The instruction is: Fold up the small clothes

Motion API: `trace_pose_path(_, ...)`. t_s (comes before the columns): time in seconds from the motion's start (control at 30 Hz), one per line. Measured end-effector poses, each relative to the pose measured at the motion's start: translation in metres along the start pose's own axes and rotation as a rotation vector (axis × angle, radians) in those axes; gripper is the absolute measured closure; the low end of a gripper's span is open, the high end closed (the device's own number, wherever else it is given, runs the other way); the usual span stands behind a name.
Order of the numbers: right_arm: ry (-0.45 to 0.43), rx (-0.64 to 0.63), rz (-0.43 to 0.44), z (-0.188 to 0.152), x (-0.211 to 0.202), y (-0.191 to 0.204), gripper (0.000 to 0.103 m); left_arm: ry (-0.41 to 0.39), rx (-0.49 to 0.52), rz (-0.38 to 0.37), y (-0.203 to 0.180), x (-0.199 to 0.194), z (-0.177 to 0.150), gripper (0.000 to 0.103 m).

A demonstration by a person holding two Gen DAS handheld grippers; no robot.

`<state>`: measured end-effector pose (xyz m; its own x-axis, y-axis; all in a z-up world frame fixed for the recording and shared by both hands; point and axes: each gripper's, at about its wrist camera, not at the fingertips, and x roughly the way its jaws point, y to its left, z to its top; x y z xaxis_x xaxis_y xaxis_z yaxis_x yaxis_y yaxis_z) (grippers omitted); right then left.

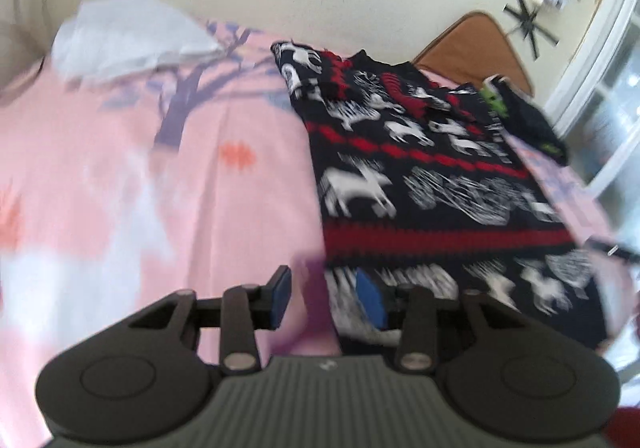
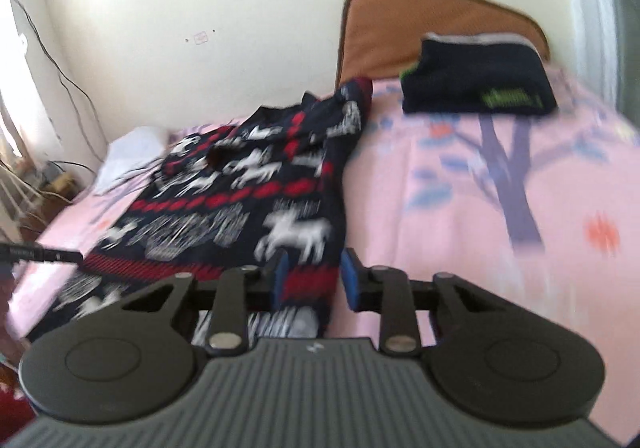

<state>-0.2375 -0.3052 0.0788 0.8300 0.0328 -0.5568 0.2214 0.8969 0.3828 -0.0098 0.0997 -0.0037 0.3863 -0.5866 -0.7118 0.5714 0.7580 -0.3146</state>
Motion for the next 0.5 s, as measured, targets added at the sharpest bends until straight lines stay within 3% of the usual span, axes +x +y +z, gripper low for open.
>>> trace_pose_path(0.17,0.041,0.089,0.05,-0.028,-0.028,-0.003,0.074,0.027,0.0,-0.023,-0.015,-0.019,-0.034,0.058)
trace_pose_path(0.23,0.064,0.106,0.077,-0.036,-0.038,-0.002,0.073,0.043,0.031,-0.015,-0.023,-0.024,-0.042,0.052)
trace_pose_path(0.33,0.1,0.098,0.107,-0.047,-0.047,0.002,0.071,0.056,0.077,0.024,-0.036,-0.026,-0.052,0.051)
trace_pose_path(0.4,0.128,0.105,0.13,-0.054,-0.047,0.004,0.071,0.059,0.107,0.066,-0.045,-0.026,-0.054,0.057)
trace_pose_path(0.43,0.144,0.106,0.138,-0.058,-0.044,0.007,0.071,0.06,0.122,0.088,-0.049,-0.025,-0.056,0.082)
trace_pose_path(0.47,0.133,0.103,0.145,-0.061,-0.044,0.009,0.071,0.07,0.138,0.096,-0.053,-0.024,-0.056,0.093)
trace_pose_path(0.5,0.143,0.102,0.163,-0.063,-0.043,0.01,0.073,0.065,0.142,0.092,-0.054,-0.026,-0.056,0.098)
